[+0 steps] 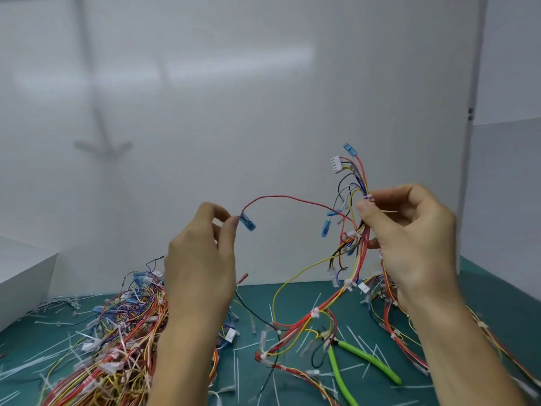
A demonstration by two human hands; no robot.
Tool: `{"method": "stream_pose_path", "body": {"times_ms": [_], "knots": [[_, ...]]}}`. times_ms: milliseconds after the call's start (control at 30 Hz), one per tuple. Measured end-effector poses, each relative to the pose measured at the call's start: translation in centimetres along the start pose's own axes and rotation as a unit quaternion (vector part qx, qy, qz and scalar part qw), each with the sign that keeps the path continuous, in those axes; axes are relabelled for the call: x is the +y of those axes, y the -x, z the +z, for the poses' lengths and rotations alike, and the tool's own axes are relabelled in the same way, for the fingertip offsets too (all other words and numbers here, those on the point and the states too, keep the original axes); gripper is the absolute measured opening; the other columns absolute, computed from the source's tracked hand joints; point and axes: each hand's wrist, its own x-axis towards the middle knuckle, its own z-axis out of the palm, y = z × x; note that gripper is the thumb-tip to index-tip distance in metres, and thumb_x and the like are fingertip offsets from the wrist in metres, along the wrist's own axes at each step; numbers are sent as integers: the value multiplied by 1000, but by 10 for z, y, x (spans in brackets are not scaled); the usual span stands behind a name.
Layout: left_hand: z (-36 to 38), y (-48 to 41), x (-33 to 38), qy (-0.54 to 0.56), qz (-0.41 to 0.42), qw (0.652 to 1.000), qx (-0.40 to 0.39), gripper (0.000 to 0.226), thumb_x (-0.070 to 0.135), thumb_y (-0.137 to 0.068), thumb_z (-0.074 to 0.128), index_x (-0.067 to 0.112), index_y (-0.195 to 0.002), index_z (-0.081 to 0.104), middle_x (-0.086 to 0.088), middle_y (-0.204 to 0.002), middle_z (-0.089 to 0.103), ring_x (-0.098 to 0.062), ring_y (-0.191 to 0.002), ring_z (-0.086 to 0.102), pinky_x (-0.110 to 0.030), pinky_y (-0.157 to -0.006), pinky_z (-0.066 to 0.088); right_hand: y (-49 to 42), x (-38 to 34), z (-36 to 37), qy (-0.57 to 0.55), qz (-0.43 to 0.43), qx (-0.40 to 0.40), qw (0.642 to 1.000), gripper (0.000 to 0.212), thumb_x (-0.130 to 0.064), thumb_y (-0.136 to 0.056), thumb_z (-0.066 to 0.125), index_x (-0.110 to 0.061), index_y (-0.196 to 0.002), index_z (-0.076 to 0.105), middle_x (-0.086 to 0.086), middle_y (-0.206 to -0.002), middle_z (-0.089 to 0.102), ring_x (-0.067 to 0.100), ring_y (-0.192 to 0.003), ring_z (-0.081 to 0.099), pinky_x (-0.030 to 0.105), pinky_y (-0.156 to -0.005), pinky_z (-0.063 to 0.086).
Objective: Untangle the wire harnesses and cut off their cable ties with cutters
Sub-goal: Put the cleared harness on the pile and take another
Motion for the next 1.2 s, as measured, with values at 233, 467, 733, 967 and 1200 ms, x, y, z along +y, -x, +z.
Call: {"method": "stream_pose_path", "body": {"times_ms": [233, 467, 733, 967, 1200], "knots": [[2, 1, -8, 19, -31, 962, -269, 14, 44, -90, 62, 32, -84, 67, 16, -79, 70, 5, -71, 64, -21, -68, 51, 2, -6, 2, -75, 26, -28, 996, 14, -11, -82, 77, -19, -85, 67, -5, -77, 75, 6, -65, 70, 17, -47, 50], [6, 13, 35, 256, 2, 928, -269, 25, 51, -79, 74, 30, -91, 73, 12, -86, 75, -4, -79, 72, -29, -73, 59, 10, -6, 14, -88, 19, -99, 991, 21, -8, -78, 81, -19, -86, 66, 1, -81, 75, 14, -70, 73, 26, -53, 56], [2, 13, 34, 138, 36, 968, -207, 18, 40, -75, 80, 28, -81, 69, 17, -73, 72, 3, -63, 69, -21, -60, 56, 18, -10, 22, -61, 8, -287, 956, 24, -44, -86, 63, -28, -103, 69, -8, -104, 74, 9, -103, 69, 38, -83, 61], [5, 7, 20, 335, -175, 892, -248, 13, 1, -95, 58, 5, -91, 69, -18, -82, 75, -30, -80, 74, -33, -76, 62, 22, -10, 23, -39, 12, -330, 943, 23, -11, -101, 51, -19, -113, 68, -8, -108, 73, 4, -107, 65, 22, -80, 57], [4, 2, 16, 492, -264, 795, -238, 17, -4, -99, 46, -7, -103, 63, -23, -97, 74, -31, -91, 74, -28, -73, 62, 15, -3, 14, 162, -15, -270, 949, 18, -25, -91, 67, -38, -102, 68, -26, -94, 65, -5, -89, 61, 7, -67, 46]]}}
